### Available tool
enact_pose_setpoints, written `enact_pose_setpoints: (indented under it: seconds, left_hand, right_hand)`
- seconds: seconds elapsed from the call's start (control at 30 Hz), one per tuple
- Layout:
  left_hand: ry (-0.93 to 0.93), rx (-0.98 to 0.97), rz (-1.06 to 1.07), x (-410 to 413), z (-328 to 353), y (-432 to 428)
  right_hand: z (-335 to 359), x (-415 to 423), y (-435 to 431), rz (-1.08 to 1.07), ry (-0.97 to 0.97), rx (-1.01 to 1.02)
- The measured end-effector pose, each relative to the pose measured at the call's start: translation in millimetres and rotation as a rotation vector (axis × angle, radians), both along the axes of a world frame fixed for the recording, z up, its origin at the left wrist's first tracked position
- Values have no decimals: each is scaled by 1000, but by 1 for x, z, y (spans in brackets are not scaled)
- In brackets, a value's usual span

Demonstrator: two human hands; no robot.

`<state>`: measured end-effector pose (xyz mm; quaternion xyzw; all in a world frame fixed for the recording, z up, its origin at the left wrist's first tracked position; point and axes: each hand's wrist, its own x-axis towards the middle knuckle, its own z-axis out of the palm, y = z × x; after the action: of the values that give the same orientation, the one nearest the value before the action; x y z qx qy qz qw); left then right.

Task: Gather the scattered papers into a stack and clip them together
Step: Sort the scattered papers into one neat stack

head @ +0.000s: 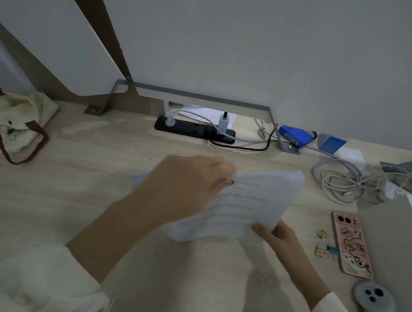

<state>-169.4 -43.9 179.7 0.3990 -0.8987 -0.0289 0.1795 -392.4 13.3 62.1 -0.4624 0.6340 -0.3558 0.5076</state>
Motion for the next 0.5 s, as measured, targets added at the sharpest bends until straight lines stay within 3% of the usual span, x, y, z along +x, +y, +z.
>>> enact_pose_setpoints:
  seconds: [0.1,0.2,0.33,0.5]
  left_hand:
    - [257,227,160,24,7,0]
    - [610,416,282,44,-6,2]
    - [987,532,375,51,-39,12]
    - [1168,762,462,73,-87,22]
  right_hand:
    - [12,-30,1,-21,87,43]
    - [22,-57,-1,-66,-89,8]
    - [18,-50,-8,-144,-393,9]
    - [5,-33,-7,-144,-395,-30]
